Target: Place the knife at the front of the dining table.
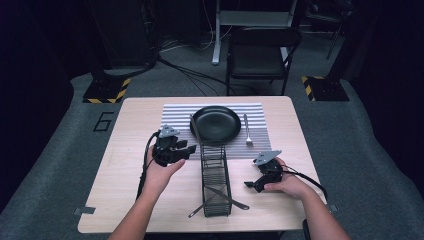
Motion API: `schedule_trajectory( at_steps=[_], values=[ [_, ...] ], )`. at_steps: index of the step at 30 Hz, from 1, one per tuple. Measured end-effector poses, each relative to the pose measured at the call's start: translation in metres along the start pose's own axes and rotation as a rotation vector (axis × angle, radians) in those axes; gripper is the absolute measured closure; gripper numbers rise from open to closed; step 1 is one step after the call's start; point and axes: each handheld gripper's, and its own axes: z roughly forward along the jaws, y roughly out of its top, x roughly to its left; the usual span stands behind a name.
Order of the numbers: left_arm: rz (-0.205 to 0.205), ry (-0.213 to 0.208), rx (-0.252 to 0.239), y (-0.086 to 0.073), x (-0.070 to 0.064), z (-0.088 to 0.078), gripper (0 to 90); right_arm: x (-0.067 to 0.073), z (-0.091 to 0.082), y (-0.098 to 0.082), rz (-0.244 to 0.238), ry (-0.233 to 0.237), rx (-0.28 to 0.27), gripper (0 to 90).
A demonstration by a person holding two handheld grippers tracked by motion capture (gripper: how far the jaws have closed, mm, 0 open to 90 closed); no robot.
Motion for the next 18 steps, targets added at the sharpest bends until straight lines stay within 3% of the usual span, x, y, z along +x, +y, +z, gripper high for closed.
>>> schedule_trajectory(
  at_steps=[6, 18],
  values=[
    [0.008, -0.023, -0.016, 0.01, -0.006, 0.003, 55.9, 0.0, 0.0, 0.0, 0.0, 0.0, 0.0, 0.0],
    [0.009, -0.026, -0.013, 0.017, -0.009, 0.013, 55.9, 0.0, 0.0, 0.0, -0.004, 0.001, 0.002, 0.0]
  ],
)
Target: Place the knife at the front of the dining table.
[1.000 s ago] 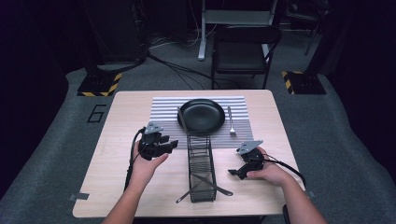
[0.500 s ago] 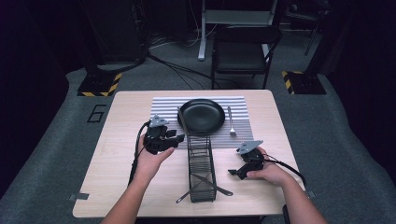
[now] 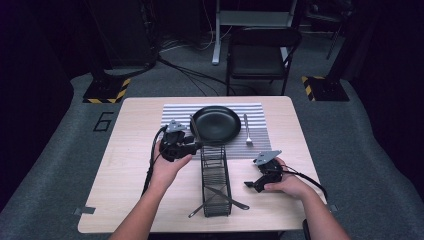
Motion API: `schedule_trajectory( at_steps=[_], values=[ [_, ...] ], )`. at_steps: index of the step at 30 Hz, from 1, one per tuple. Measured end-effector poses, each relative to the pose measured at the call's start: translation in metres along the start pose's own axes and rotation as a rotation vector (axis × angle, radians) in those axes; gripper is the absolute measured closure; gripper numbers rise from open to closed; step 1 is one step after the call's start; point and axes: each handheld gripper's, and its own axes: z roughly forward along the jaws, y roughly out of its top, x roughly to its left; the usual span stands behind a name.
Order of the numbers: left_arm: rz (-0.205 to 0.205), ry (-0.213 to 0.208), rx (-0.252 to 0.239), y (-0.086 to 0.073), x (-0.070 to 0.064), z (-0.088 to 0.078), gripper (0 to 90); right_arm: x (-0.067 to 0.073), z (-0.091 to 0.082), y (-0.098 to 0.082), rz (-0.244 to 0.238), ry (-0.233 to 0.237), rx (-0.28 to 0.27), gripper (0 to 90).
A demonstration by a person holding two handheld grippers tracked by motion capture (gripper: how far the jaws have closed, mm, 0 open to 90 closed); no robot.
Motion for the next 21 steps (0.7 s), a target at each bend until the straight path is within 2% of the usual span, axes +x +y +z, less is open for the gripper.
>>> schedule_trajectory(
  at_steps=[11, 21],
  values=[
    [-0.026, -0.001, 0.003, -0.001, 0.003, 0.017, 59.9, 0.0, 0.0, 0.0, 0.0, -0.001, -0.001, 0.0],
    [-0.036, 0.01, -0.002, 0.0, 0.004, 0.021, 67.6, 0.0, 0.0, 0.0, 0.002, 0.0, 0.0, 0.0]
  ],
)
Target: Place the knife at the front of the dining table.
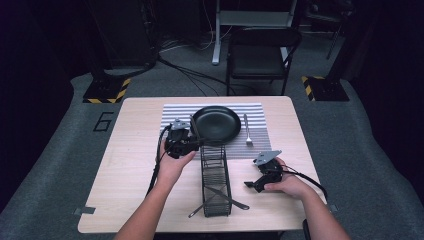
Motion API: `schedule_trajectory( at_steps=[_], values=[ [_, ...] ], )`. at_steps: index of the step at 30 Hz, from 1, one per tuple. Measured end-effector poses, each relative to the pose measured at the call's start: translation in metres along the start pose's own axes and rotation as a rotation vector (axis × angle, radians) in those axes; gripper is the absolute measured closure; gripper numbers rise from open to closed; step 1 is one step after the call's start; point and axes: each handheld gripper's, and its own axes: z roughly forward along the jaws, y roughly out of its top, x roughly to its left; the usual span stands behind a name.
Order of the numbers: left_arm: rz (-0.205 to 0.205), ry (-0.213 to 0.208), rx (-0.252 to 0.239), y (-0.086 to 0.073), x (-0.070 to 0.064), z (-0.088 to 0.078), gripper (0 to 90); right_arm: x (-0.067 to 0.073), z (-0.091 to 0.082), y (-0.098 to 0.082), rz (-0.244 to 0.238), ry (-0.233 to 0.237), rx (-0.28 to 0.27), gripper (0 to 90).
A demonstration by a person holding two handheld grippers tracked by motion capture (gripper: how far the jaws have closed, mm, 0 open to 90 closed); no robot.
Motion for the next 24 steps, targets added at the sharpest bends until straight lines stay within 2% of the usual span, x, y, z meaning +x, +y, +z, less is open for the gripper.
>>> schedule_trajectory(
  at_steps=[4, 7, 20, 24],
  values=[
    [0.0, -0.011, 0.004, 0.0, 0.0, 0.0, 71.3, 0.0, 0.0, 0.0, -0.002, 0.0, 0.0, 0.0],
    [0.021, 0.01, -0.003, 0.0, -0.002, -0.001, 76.3, 0.0, 0.0, 0.0, -0.006, 0.0, -0.001, 0.0],
    [0.035, 0.016, -0.011, -0.002, -0.007, -0.005, 77.1, 0.0, 0.0, 0.0, -0.002, -0.001, -0.001, 0.0],
    [0.052, -0.002, -0.019, -0.005, -0.013, -0.009, 78.5, 0.0, 0.0, 0.0, 0.002, -0.001, -0.002, 0.0]
  ],
)
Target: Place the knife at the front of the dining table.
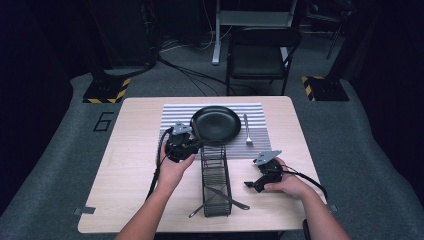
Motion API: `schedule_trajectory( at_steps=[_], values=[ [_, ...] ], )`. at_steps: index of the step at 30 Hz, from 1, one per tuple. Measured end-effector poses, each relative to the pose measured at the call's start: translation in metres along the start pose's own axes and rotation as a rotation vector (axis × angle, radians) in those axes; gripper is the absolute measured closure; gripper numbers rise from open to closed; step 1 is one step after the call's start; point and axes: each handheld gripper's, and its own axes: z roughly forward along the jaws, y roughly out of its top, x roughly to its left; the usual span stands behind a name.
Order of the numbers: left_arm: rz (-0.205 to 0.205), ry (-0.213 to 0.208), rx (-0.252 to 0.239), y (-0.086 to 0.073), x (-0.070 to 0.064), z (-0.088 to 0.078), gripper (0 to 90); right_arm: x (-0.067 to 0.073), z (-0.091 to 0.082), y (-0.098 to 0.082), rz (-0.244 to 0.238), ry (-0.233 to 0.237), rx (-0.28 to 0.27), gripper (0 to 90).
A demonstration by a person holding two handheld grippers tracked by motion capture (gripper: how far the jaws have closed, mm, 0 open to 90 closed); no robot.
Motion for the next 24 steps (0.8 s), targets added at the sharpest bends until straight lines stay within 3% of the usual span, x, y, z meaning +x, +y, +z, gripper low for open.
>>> schedule_trajectory(
  at_steps=[8, 16, 24],
  values=[
    [0.027, -0.04, 0.01, 0.002, -0.007, 0.0, 81.2, 0.0, 0.0, 0.0, -0.003, 0.0, 0.001, 0.0],
    [0.055, -0.048, 0.028, 0.007, -0.014, -0.003, 81.6, 0.0, 0.0, 0.0, -0.003, 0.0, 0.001, 0.0],
    [0.078, -0.05, 0.006, 0.02, -0.018, -0.015, 81.6, 0.0, 0.0, 0.0, -0.004, 0.001, 0.001, 0.0]
  ],
)
